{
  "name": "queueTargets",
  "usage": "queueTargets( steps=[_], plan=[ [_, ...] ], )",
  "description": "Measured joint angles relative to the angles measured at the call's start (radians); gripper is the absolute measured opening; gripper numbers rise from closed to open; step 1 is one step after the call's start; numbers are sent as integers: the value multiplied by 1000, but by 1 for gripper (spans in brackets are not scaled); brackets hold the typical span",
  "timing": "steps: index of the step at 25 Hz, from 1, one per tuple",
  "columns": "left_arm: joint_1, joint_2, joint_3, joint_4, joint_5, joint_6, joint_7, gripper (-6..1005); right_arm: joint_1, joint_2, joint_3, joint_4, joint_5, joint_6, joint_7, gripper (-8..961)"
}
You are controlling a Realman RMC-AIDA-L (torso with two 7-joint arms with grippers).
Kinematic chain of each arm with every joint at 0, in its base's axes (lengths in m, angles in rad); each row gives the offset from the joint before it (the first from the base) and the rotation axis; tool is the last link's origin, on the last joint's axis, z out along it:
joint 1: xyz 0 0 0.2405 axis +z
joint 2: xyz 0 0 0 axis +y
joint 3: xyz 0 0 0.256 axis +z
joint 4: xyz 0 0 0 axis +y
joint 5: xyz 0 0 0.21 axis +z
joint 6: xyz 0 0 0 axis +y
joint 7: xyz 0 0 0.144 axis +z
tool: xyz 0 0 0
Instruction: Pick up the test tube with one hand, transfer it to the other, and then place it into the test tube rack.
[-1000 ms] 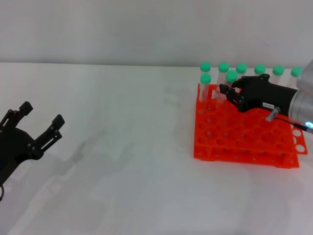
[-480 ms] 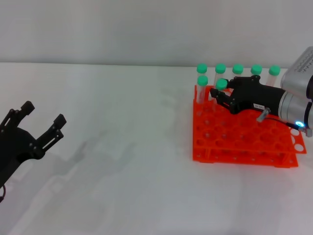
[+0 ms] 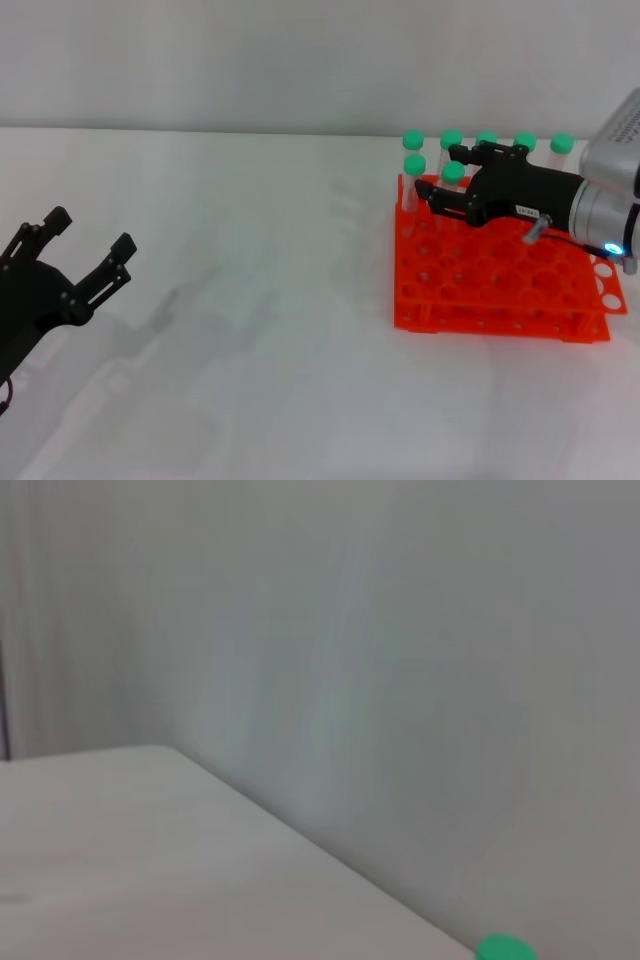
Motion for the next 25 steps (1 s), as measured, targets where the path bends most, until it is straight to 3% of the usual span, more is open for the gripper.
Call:
queueTargets(
  steps=[10, 16, 19, 20, 21, 25],
  plan=[
    [13, 3, -14, -4, -35, 0, 0, 888, -241, -7, 60, -196, 2, -232, -11, 677],
    [18, 1, -14, 0, -100, 0, -1, 888, -351, -4, 275, -144, 2, -450, -82, 672],
    [31, 0, -14, 1, -149, 3, -2, 888, -387, -5, 405, -70, 2, -543, -125, 670],
    [36, 0, -14, 1, -167, 3, -2, 888, -408, -6, 494, -13, 2, -602, -166, 669],
    [41, -1, -14, 2, -186, 2, -3, 888, -408, -6, 494, -13, 2, -602, -166, 669],
    [62, -1, -14, 20, -274, -1, -1, 888, -445, -7, 665, 112, 3, -712, -297, 668]
  ],
)
